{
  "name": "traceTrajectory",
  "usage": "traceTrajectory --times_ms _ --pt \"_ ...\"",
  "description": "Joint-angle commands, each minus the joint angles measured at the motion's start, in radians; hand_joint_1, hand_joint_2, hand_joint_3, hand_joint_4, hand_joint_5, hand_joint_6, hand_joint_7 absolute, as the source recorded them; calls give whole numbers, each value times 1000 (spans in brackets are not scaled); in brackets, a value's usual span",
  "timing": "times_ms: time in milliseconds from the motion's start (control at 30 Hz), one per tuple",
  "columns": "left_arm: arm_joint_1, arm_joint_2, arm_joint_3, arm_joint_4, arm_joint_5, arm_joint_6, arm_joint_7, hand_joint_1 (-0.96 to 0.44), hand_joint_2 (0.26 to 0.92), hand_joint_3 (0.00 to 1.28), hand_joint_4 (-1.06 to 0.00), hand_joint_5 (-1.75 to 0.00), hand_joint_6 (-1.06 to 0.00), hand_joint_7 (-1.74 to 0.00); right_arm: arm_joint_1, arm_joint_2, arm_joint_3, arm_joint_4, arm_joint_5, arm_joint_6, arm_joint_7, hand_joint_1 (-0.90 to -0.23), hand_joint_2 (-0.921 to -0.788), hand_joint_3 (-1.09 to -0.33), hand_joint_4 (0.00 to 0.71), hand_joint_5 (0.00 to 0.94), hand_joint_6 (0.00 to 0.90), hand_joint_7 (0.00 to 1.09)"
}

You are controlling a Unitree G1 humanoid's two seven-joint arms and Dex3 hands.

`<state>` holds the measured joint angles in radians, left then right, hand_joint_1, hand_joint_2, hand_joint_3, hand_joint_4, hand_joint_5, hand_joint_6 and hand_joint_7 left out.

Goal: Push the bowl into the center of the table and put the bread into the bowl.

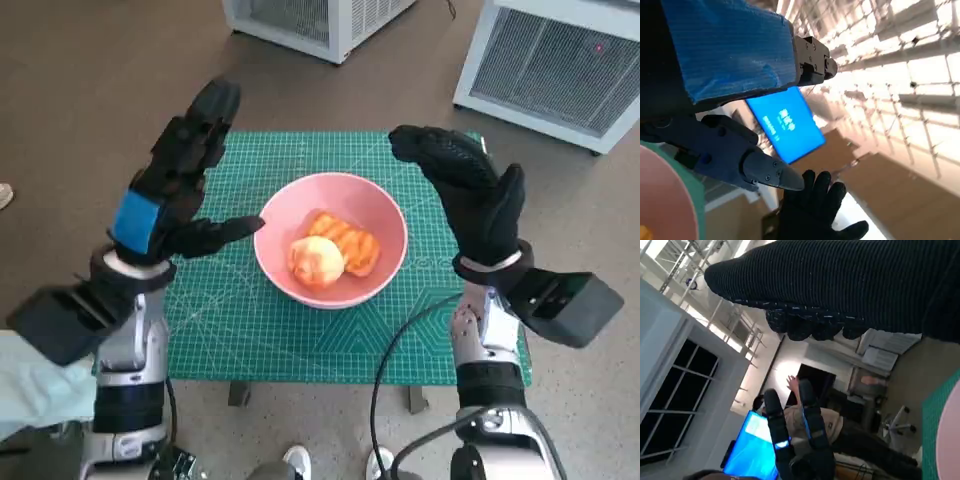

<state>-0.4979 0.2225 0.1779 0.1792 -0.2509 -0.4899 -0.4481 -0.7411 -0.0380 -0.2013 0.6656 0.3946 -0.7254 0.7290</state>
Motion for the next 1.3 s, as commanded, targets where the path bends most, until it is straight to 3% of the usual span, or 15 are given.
traceTrajectory --times_ms 33,500,1300 --pt "19 -17 -5 -6 23 -60 30 -632 921 160 -157 -39 -229 -106 -3 -18 9 -14 -23 10 -30 -694 -921 -706 206 0 -1 613" --pt "30 -25 -40 -4 15 -75 30 -636 921 194 -169 -27 -228 -103 -9 -33 33 -43 -67 -5 -85 -691 -921 -719 205 0 -1 608" --pt "33 -28 -46 -12 3 -62 37 -636 921 218 -171 -14 -226 -101 -1 -43 70 -57 -103 14 -146 -688 -921 -721 206 1 -1 611"
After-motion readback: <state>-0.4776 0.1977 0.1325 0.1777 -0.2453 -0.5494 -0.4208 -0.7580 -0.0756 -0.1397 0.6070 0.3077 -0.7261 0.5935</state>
